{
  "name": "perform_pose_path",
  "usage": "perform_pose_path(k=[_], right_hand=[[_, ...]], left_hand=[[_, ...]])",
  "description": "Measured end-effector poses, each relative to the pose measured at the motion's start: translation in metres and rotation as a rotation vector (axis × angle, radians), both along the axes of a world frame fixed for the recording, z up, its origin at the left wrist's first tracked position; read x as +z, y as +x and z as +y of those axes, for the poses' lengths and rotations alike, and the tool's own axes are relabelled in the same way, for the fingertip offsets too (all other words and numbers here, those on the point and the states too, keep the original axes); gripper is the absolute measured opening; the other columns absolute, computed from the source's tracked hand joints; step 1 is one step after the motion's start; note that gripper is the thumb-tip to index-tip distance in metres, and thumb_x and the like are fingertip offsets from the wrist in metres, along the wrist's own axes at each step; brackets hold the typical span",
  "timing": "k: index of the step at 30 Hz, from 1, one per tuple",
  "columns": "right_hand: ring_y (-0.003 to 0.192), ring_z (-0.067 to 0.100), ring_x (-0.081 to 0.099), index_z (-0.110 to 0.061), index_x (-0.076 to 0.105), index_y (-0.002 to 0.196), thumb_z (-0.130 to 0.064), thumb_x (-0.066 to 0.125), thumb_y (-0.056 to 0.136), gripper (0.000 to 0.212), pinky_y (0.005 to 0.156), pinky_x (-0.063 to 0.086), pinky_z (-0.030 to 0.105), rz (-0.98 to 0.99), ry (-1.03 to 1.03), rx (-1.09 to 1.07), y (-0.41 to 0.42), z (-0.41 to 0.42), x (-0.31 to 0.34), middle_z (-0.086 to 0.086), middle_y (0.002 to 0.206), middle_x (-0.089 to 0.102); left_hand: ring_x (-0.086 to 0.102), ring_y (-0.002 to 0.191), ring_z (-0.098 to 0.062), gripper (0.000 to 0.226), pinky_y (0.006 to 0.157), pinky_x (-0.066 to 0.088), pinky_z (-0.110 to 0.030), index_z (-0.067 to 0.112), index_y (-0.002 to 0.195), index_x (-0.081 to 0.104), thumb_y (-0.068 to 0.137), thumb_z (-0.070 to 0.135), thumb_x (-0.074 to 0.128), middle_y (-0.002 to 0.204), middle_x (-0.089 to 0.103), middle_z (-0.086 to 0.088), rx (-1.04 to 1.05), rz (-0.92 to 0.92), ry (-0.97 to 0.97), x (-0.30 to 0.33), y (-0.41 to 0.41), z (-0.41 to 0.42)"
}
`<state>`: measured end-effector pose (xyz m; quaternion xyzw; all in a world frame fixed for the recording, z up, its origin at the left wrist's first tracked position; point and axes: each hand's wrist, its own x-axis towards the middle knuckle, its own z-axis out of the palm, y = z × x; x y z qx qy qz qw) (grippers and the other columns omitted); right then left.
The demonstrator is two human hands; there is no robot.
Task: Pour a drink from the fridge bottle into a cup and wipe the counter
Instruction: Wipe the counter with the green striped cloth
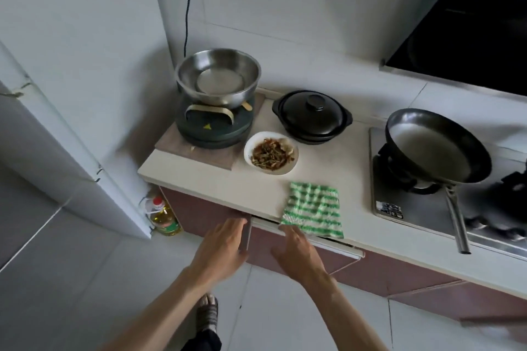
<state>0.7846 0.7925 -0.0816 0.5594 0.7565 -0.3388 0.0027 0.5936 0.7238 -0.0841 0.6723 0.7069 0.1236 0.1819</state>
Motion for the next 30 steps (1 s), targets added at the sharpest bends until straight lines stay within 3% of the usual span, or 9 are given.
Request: perform_pose_path(k=[6,10,13,20,24,30], right_hand=[[0.136,0.026,0.046,-0.012,0.045,0.145,-0.030,0.061,0.091,0.059,0.110,0.037,0.035,-0.067,-0.011,-0.147,-0.018,0.042,-0.007,0.008,0.145,0.049],[0.135,0.026,0.045,-0.012,0.041,0.147,-0.033,0.059,0.093,0.060,0.110,0.037,0.036,-0.141,0.002,-0.217,-0.017,0.056,-0.018,0.006,0.147,0.047],[0.138,0.024,0.042,-0.014,0.036,0.150,-0.035,0.058,0.092,0.065,0.113,0.036,0.036,-0.201,0.015,-0.256,-0.012,0.062,-0.030,0.004,0.151,0.044],[0.155,0.027,0.016,-0.019,0.021,0.159,-0.045,0.052,0.096,0.075,0.126,0.015,0.044,-0.281,0.112,-0.210,0.006,0.114,-0.058,0.007,0.167,0.021],[0.157,0.031,0.001,-0.026,0.009,0.162,-0.052,0.036,0.102,0.071,0.125,0.003,0.051,-0.330,0.052,-0.144,0.000,0.146,-0.079,0.003,0.171,0.000],[0.156,0.030,-0.013,-0.033,0.003,0.161,-0.060,0.027,0.101,0.070,0.123,-0.006,0.059,-0.357,0.053,-0.124,0.001,0.176,-0.107,-0.002,0.169,-0.012]], left_hand=[[0.058,0.113,-0.024,0.054,0.090,0.049,-0.040,0.026,0.129,0.041,0.077,0.029,0.057,0.126,0.055,0.003,-0.126,-0.031,-0.070,-0.013,-0.036,0.061],[0.058,0.109,-0.024,0.043,0.085,0.046,-0.036,0.023,0.125,0.043,0.085,0.031,0.058,0.123,0.055,0.002,-0.201,0.041,-0.136,-0.022,-0.052,0.094],[0.059,0.108,-0.027,0.048,0.084,0.048,-0.038,0.018,0.129,0.047,0.084,0.029,0.061,0.123,0.057,-0.002,-0.219,0.037,-0.194,-0.033,-0.055,0.110],[0.055,0.117,-0.029,0.059,0.092,0.048,-0.042,0.015,0.143,0.037,0.089,0.032,0.055,0.138,0.050,-0.006,-0.233,0.055,-0.238,-0.045,-0.048,0.143],[0.051,0.122,-0.027,0.065,0.097,0.046,-0.042,0.017,0.149,0.027,0.093,0.038,0.053,0.144,0.044,-0.006,-0.175,0.097,-0.325,-0.041,-0.052,0.151],[0.049,0.123,-0.026,0.067,0.096,0.045,-0.040,0.015,0.150,0.028,0.090,0.034,0.052,0.146,0.042,-0.006,-0.100,0.185,-0.371,-0.047,-0.063,0.163]])
